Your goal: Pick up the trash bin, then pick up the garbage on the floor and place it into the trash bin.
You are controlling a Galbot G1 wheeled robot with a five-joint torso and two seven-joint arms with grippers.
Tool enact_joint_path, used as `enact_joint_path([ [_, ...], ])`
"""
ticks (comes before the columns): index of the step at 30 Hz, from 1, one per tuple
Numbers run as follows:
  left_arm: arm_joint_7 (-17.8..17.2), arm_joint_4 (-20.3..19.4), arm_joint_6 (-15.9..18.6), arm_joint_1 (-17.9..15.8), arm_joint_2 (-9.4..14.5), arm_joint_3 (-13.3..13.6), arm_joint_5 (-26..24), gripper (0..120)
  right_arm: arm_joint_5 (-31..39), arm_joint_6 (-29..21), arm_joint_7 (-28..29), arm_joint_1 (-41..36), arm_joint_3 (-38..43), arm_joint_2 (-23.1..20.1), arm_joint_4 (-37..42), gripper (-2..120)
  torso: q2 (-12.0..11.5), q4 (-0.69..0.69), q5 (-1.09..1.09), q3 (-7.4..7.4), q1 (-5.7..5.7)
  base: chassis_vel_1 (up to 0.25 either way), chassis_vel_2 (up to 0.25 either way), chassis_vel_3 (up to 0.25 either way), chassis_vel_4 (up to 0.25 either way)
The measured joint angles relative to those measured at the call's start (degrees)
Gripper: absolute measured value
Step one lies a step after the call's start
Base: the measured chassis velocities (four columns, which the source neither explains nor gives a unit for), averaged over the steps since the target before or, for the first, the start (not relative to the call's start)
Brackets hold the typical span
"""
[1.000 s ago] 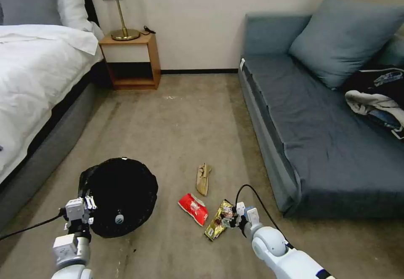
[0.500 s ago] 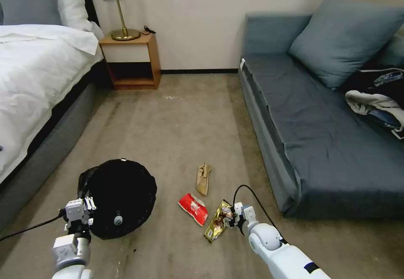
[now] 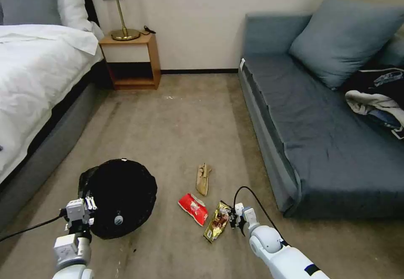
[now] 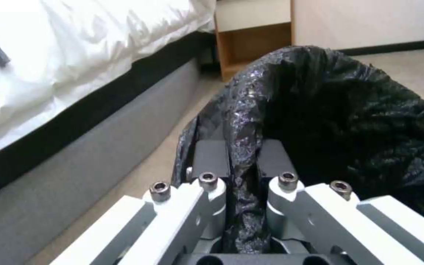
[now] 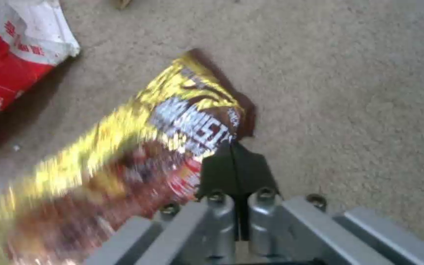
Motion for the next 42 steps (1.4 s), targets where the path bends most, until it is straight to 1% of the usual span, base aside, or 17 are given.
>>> enact_joint_path([
  [4, -0.01, 0.0, -0.12, 0.18, 0.08, 0.03, 0.03, 7, 0.01, 1.49, 0.32, -0.24, -0.01, -0.16, 0.64, 0, 0.0, 0.0, 0.0, 0.0, 0.0, 0.0, 0.0, 0.0, 0.0],
  [6, -0.02, -0.06, -0.14, 0.37, 0.11, 0.23, 0.05, 7, 1.05, 4.16, 0.94, -0.51, 0.16, -0.49, 2.36, 0, 0.0, 0.0, 0.0, 0.0, 0.0, 0.0, 0.0, 0.0, 0.0],
  [7, -0.02, -0.06, -0.14, 0.37, 0.11, 0.23, 0.05, 7, 1.05, 4.16, 0.94, -0.51, 0.16, -0.49, 2.36, 0, 0.0, 0.0, 0.0, 0.0, 0.0, 0.0, 0.0, 0.0, 0.0],
  [8, -0.01, -0.17, -0.14, 0.5, 0.11, 0.56, 0.03, 7, 2.88, 6.52, 1.27, -0.82, 0.48, -0.75, 4.44, 0, 0.0, 0.0, 0.01, 0.0, 0.0, 0.0, 0.0, 0.0, 0.0],
  [10, -0.01, -0.23, -0.15, 0.62, 0.08, 0.78, -0.02, 7, 4.26, 7.63, 1.36, -1.0, 0.67, -0.98, 6.0, 0, 0.0, 0.0, 0.0, 0.0, 0.0, 0.0, 0.0, 0.0, 0.0],
  [11, -0.01, -0.24, -0.15, 0.77, 0.0, 0.99, -0.05, 7, 6.58, 9.37, 1.29, -1.24, 0.9, -1.4, 8.71, 0, 0.0, 0.0, 0.0, 0.0, 0.0, 0.0, 0.0, 0.0, 0.0],
  [12, -0.01, -0.24, -0.15, 1.05, -0.16, 1.25, -0.05, 7, 9.09, 12.12, 0.28, -1.41, 0.99, -1.89, 11.66, 0, 0.0, 0.0, 0.0, 0.0, 0.0, 0.0, 0.0, 0.0, 0.0],
  [13, -0.01, -0.24, -0.15, 1.05, -0.16, 1.25, -0.05, 7, 9.09, 12.12, 0.28, -1.41, 0.99, -1.89, 11.66, 0, 0.0, 0.0, 0.0, 0.0, 0.0, 0.0, 0.0, 0.0, 0.0],
  [15, -0.01, -0.26, -0.23, 1.69, -0.72, 1.67, 0.64, 7, 13.2, 17.12, -2.37, -1.47, 0.89, -2.49, 15.51, 0, 0.0, 0.0, -0.01, 0.0, 0.0, 0.0, 0.0, 0.0, 0.0],
  [16, -0.01, -0.26, -0.23, 1.69, -0.72, 1.67, 0.64, 7, 13.2, 17.12, -2.37, -1.47, 0.89, -2.49, 15.51, 0, 0.0, 0.0, -0.01, 0.0, 0.0, 0.0, 0.0, 0.0, 0.0],
  [18, -0.01, -0.3, -0.26, 1.91, -1.43, 1.91, 1.47, 7, 16.53, 21.06, -4.85, -1.23, -0.08, -2.65, 18.46, 0, 0.0, 0.0, -0.01, 0.0, 0.0, 0.0, 0.0, 0.0, 0.0],
  [21, -0.01, -0.36, -0.26, 1.95, -1.57, 1.95, 1.62, 7, 17.66, 22.23, -5.6, -1.05, -0.67, -2.66, 19.64, 0, 0.0, 0.0, 0.0, 0.0, 0.0, 0.0, 0.0, 0.0, 0.0],
  [22, -0.01, -0.65, -0.23, 1.97, -1.68, 2.15, 1.69, 7, 20.15, 24.25, -7.12, -0.43, -2.81, -2.51, 22.75, 0, 0.0, 0.0, -0.01, 0.0, 0.0, 0.0, 0.0, 0.0, 0.0],
  [24, 0.11, -1.16, -0.09, 1.97, -1.68, 2.29, 1.01, 7, 22.25, 25.69, -8.89, 0.42, -5.58, -1.98, 25.78, 0, 0.0, 0.01, 0.0, 0.0, 0.0, 0.0, 0.0, 0.0, 0.0],
  [30, 0.54, -2.7, 0.82, 2.46, -1.92, 2.85, -0.7, 7, 22.28, 27.28, -11.14, 2.38, -11.16, -0.71, 28.04, 0, 0.0, 0.0, 0.0, 0.0, -0.01, 0.0, 0.0, 0.0, 0.0],
  [34, 0.8, -5.18, 1.93, 3.33, -2.25, 3.44, -2.12, 7, 18.87, 28.44, -11.47, 3.85, -13.7, 0.37, 25.79, 0, 0.0, 0.01, 0.0, 0.0, -0.01, 0.0, 0.0, 0.0, 0.0],
  [42, 1.02, -7.05, 2.53, 4.19, -2.89, 4.4, -2.56, 7, 13.73, 30.65, -12.44, 4.13, -14.7, 1.75, 21.85, 0, 0.0, 0.0, 0.0, 0.0, -0.01, 0.0, 0.0, 0.0, 0.0],
])
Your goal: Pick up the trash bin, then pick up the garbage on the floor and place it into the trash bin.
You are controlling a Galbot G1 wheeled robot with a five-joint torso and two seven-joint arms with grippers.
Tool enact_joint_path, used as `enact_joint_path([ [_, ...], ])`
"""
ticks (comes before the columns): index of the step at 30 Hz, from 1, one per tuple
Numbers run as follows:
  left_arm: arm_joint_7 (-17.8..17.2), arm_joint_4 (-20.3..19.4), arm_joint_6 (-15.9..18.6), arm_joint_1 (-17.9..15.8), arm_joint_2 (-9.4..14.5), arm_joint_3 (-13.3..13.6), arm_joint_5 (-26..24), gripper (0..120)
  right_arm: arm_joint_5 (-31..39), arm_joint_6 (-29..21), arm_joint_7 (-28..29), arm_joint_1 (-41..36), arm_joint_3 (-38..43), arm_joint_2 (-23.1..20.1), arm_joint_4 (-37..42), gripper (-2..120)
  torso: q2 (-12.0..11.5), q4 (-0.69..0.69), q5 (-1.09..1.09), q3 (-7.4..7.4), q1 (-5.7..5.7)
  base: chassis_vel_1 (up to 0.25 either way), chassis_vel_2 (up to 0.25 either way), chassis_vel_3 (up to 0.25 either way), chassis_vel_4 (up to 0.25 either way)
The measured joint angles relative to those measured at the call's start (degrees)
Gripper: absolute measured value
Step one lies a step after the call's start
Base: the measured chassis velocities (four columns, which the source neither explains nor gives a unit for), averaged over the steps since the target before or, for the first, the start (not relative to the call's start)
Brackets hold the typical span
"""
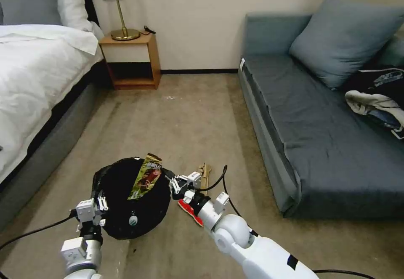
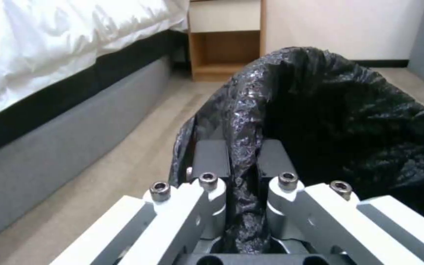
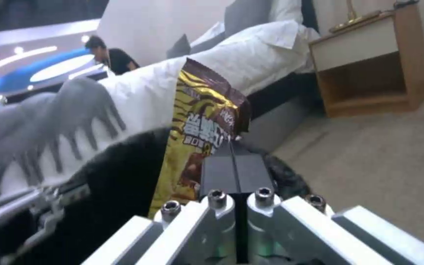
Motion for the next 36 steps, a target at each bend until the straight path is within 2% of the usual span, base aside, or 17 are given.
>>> enact_joint_path([
  [8, 0.03, -0.98, 0.56, 0.67, -0.72, 0.83, 0.04, 7, -0.83, 1.19, -4.17, -1.17, -0.04, 0.14, -1.67, 0, 0.0, 0.0, 0.0, 0.0, 0.0, 0.0, 0.0, 0.0, 0.0],
  [11, 0.04, -1.05, 0.65, 0.71, -0.8, 0.83, 0.06, 7, -0.78, 1.21, -5.02, -1.42, -0.04, 0.01, -1.61, 4, 0.0, 0.0, 0.0, 0.0, 0.0, 0.0, 0.0, 0.0, 0.0],
  [13, 0.04, -1.07, 0.67, 0.85, -0.82, 0.76, 0.08, 7, -0.73, 1.21, -6.48, -1.88, 0.19, -0.2, -1.23, 17, 0.0, 0.0, 0.0, 0.0, 0.0, 0.0, 0.0, 0.0, 0.0],
  [16, 0.04, -1.07, 0.67, 0.89, -0.8, 0.69, 0.08, 7, -0.72, 1.21, -6.81, -2.01, 0.35, -0.27, -1.14, 20, 0.0, 0.0, 0.0, 0.0, 0.0, 0.0, 0.0, 0.0, 0.0],
  [17, 0.05, -1.09, 0.67, 0.97, -0.63, 0.51, 0.07, 7, -0.8, 1.2, -7.05, -2.36, 0.69, -0.42, -1.05, 30, 0.0, 0.0, 0.0, 0.0, 0.0, 0.0, 0.0, 0.0, 0.0],
  [18, 0.05, -1.09, 0.67, 0.97, -0.63, 0.51, 0.07, 7, -0.8, 1.2, -7.05, -2.36, 0.69, -0.42, -1.05, 30, 0.0, 0.0, 0.0, 0.0, 0.0, 0.0, 0.0, 0.0, 0.0],
  [21, 0.05, -1.11, 0.5, 0.94, -0.42, -0.16, -0.02, 7, -1.02, 1.49, -6.92, -2.97, 1.94, -0.58, -1.31, 47, 0.0, 0.0, 0.0, 0.0, 0.0, 0.0, 0.0, 0.0, 0.0],
  [22, 0.05, -1.11, 0.5, 0.94, -0.42, -0.16, -0.02, 7, -1.02, 1.49, -6.92, -2.97, 1.94, -0.58, -1.31, 47, 0.0, 0.0, 0.0, 0.0, 0.0, 0.0, 0.0, 0.0, 0.0],
  [25, -0.3, -0.72, -0.04, 0.43, 0.0, -1.47, 0.4, 7, -1.06, 1.87, -6.07, -3.74, 4.09, -1.42, -1.22, 62, 0.0, 0.0, 0.01, 0.0, 0.0, 0.0, 0.0, 0.0, 0.0],
  [26, -0.3, -0.72, -0.04, 0.43, 0.0, -1.47, 0.4, 7, -1.06, 1.87, -6.07, -3.74, 4.09, -1.42, -1.22, 62, 0.0, 0.0, 0.01, 0.0, 0.0, 0.0, 0.0, 0.0, 0.0],
  [28, -0.91, 0.32, -0.63, -0.62, 0.36, -2.34, 1.25, 7, -3.16, 1.74, -3.26, -4.81, 6.48, -2.59, -0.09, 74, 0.0, 0.01, 0.0, 0.0, 0.0, 0.0, 0.0, 0.0, 0.0],
  [29, -0.91, 0.32, -0.63, -0.62, 0.36, -2.34, 1.25, 7, -3.16, 1.74, -3.26, -4.81, 6.48, -2.59, -0.09, 74, 0.0, 0.01, 0.0, 0.0, 0.0, 0.0, 0.0, 0.0, 0.0],
  [30, -1.12, 0.55, -0.84, -1.06, 0.64, -2.55, 0.43, 7, -4.34, 1.29, -1.69, -5.48, 7.69, -3.14, 0.58, 79, 0.0, 0.0, 0.0, 0.0, 0.0, 0.0, 0.0, 0.0, 0.0],
  [31, -1.28, 0.53, -0.69, -1.48, 1.14, -2.77, -2.97, 7, -4.9, 0.95, -0.2, -6.34, 9.06, -3.89, 1.5, 84, 0.0, 0.0, 0.01, 0.0, 0.0, 0.0, 0.0, 0.0, 0.0],
  [33, -1.31, 0.45, -0.44, -1.6, 1.32, -2.85, -4.57, 7, -4.9, 0.91, 0.09, -6.55, 9.34, -4.08, 1.73, 85, 0.0, 0.0, 0.02, 0.0, 0.0, 0.0, 0.0, 0.0, 0.0],
  [35, -2.22, 0.31, 2.15, -2.79, 2.36, -3.25, -13.92, 7, -4.71, 0.76, 1.84, -8.53, 11.38, -5.7, 3.21, 96, 0.0, 0.0, 0.01, 0.0, 0.0, 0.0, 0.0, 0.0, 0.0],
  [36, -2.22, 0.31, 2.15, -2.79, 2.36, -3.25, -13.92, 7, -4.71, 0.76, 1.84, -8.53, 11.38, -5.7, 3.21, 96, 0.0, 0.0, 0.01, 0.0, 0.0, 0.0, 0.0, 0.0, 0.0],
])
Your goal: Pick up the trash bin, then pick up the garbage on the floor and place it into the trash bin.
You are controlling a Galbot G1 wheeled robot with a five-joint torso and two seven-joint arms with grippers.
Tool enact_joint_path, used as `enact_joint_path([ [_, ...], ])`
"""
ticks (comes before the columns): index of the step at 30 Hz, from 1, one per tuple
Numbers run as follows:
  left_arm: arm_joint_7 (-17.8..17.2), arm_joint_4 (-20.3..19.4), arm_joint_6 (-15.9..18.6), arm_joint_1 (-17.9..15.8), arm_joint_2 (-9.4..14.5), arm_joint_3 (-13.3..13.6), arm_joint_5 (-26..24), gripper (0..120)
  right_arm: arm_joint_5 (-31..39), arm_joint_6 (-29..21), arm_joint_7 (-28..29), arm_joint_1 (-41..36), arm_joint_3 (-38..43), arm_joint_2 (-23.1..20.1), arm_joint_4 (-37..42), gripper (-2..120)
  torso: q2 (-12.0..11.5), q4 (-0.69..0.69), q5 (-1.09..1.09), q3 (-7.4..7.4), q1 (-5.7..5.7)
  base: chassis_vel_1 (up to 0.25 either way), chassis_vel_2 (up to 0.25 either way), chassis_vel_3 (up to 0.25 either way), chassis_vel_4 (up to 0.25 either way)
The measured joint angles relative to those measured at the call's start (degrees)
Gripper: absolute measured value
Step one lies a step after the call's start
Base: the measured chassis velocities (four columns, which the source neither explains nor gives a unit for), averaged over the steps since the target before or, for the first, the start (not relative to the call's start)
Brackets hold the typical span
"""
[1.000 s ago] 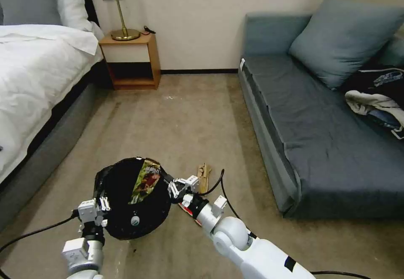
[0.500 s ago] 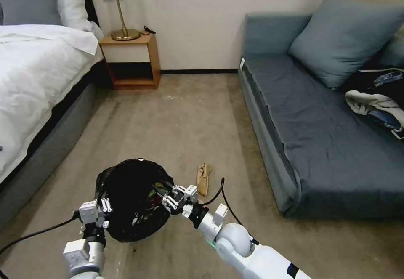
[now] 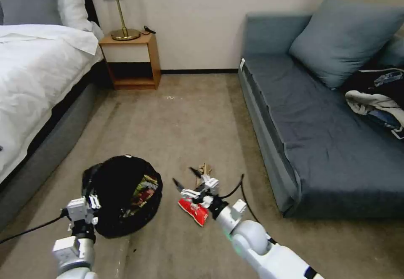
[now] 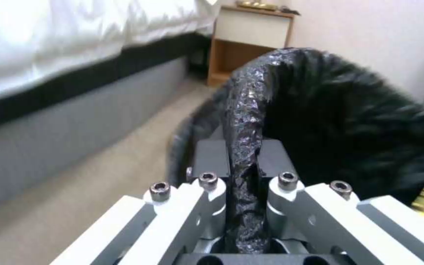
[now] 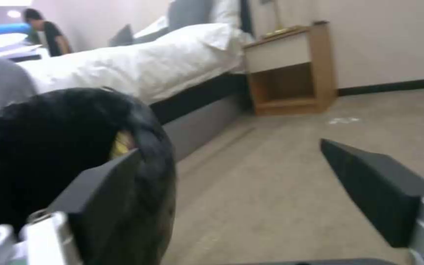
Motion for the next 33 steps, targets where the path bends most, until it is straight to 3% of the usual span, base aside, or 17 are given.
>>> enact_joint_path([
  [2, -0.78, 1.9, 0.29, -1.64, 0.93, -0.71, -2.11, 7, -1.78, -0.17, 2.74, -2.2, 1.5, -1.53, 0.92, 99, 0.0, -0.02, -0.02, 0.0, 0.0, 0.0, 0.0, 0.0, 0.0],
  [9, -1.0, 3.94, 0.31, -2.56, 2.79, -1.69, -4.31, 7, -7.37, -1.76, 7.75, -4.76, 1.76, -3.58, 2.14, 100, 0.0, 0.01, 0.0, 0.0, 0.0, 0.0, 0.0, 0.0, 0.0],
  [16, -2.04, 5.47, 2.46, -3.21, 3.06, -1.82, -9.35, 7, -8.73, -2.34, 8.96, -5.02, 1.14, -3.44, 2.28, 100, 0.0, 0.0, -0.01, 0.0, 0.0, 0.0, 0.0, 0.0, 0.0],
  [23, -2.12, 6.52, 2.54, -3.57, 3.65, -2.77, -9.28, 7, -9.55, -2.54, 9.07, -4.83, 0.43, -3.17, 1.61, 100, 0.0, 0.0, -0.02, 0.0, 0.0, 0.0, 0.0, 0.0, 0.0],
  [26, -2.36, 8.07, 0.27, -4.39, 4.25, -4.22, -2.72, 7, -9.89, -4.02, 10.42, -4.73, 0.06, -3.44, 1.57, 100, 0.0, 0.0, -0.02, 0.0, 0.0, 0.0, 0.0, 0.0, 0.0],
  [27, -2.36, 8.07, 0.27, -4.39, 4.25, -4.22, -2.72, 7, -9.89, -4.02, 10.42, -4.73, 0.06, -3.44, 1.57, 100, 0.0, 0.0, -0.02, 0.0, 0.0, 0.0, 0.0, 0.0, 0.0],
  [30, -2.37, 8.74, -1.62, -4.58, 4.81, -5.01, 3.44, 7, -11.14, -8.0, 12.1, -4.8, -0.03, -4.06, 2.28, 100, 0.0, 0.01, -0.01, 0.0, 0.0, 0.0, 0.0, 0.0, 0.0],
  [33, -2.34, 9.05, -2.31, -4.54, 4.77, -5.18, 6.1, 7, -11.31, -10.56, 12.8, -4.82, -0.14, -4.36, 2.44, 100, 0.0, 0.0, 0.0, 0.0, 0.01, 0.0, 0.0, 0.0, 0.0],
])
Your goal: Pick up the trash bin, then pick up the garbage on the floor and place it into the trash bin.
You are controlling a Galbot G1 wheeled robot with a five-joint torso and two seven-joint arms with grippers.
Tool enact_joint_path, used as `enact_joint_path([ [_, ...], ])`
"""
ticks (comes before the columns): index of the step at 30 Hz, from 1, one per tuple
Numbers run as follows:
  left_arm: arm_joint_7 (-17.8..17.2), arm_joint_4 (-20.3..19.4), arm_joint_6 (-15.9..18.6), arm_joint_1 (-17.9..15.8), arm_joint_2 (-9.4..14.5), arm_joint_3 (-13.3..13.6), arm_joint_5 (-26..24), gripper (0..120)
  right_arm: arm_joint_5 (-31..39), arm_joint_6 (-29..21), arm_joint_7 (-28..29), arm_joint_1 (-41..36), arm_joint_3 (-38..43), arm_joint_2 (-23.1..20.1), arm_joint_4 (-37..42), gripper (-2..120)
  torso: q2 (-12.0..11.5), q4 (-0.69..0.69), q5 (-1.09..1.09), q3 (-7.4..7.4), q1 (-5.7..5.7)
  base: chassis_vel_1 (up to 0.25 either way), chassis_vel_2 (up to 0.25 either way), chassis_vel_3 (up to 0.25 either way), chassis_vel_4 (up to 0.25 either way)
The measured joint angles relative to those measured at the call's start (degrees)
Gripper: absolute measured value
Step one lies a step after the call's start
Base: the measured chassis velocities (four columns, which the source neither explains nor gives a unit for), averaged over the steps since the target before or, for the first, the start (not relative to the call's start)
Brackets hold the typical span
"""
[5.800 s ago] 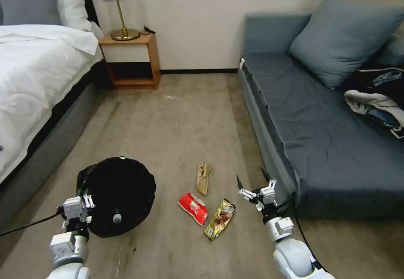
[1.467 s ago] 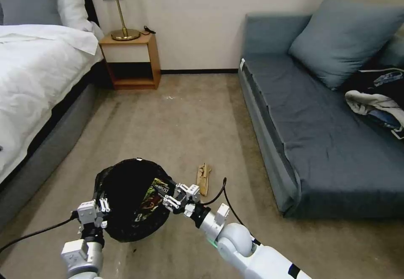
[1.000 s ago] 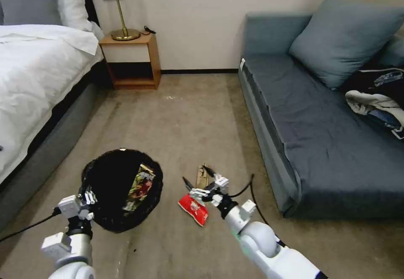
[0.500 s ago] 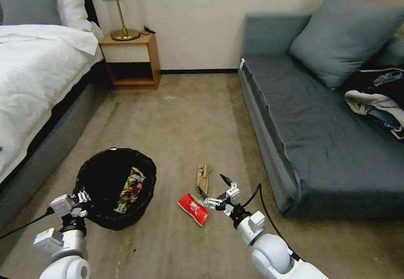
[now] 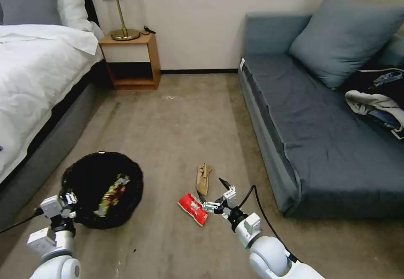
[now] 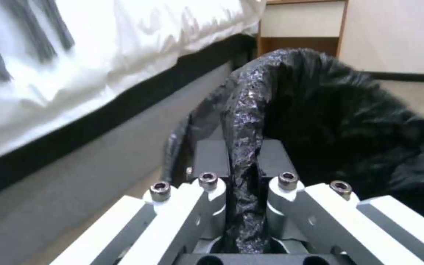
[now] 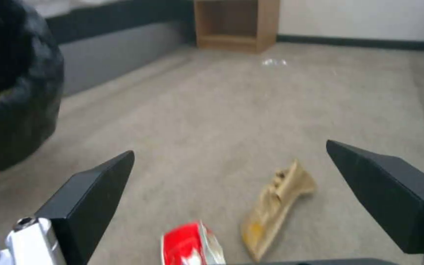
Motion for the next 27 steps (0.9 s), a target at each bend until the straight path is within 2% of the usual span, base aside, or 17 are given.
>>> enact_joint_path([
  [8, 0.05, 0.76, -0.97, 0.58, -0.66, 0.55, 1.31, 7, 0.34, -2.74, -0.61, 0.24, -0.65, -0.03, -0.82, 100, 0.0, 0.0, -0.01, 0.0, 0.0, 0.0, 0.0, 0.0, 0.0],
  [10, 0.06, 0.77, -1.08, 0.72, -0.88, 0.73, 1.49, 7, 0.51, -4.14, -2.32, 0.94, -0.79, 0.03, -1.57, 100, 0.0, 0.0, 0.0, 0.0, 0.0, 0.0, 0.0, 0.0, 0.0],
  [11, 0.09, 0.56, -1.12, 0.87, -1.1, 0.93, 1.56, 7, 0.89, -7.66, -5.41, 2.31, -0.82, 0.17, -2.41, 100, 0.0, 0.0, -0.02, 0.0, 0.0, 0.0, 0.0, 0.0, 0.0],
  [12, 0.09, 0.56, -1.12, 0.87, -1.1, 0.93, 1.56, 7, 0.89, -7.66, -5.41, 2.31, -0.82, 0.17, -2.41, 100, 0.0, 0.0, -0.02, 0.0, 0.0, 0.0, 0.0, 0.0, 0.0],
  [14, 0.21, -0.13, -1.12, 1.24, -1.27, 1.14, 1.26, 7, 0.93, -11.65, -9.62, 5.56, -1.47, 0.75, -5.0, 100, 0.0, -0.01, -0.01, 0.0, 0.0, 0.0, 0.0, 0.0, 0.0],
  [21, 0.46, -1.0, -1.12, 1.84, -1.99, 1.62, 0.24, 7, 0.67, -17.37, -15.59, 15.55, -6.69, 2.54, -14.8, 100, 0.0, 0.01, -0.01, 0.0, 0.0, 0.0, 0.0, 0.0, 0.0],
  [27, 0.47, -0.23, -1.11, 1.55, -2.18, 1.65, 0.11, 7, -1.57, -18.76, -17.66, 18.89, -7.43, 5.18, -20.39, 100, 0.0, 0.0, -0.02, 0.01, 0.0, 0.0, 0.0, 0.0, 0.0],
])
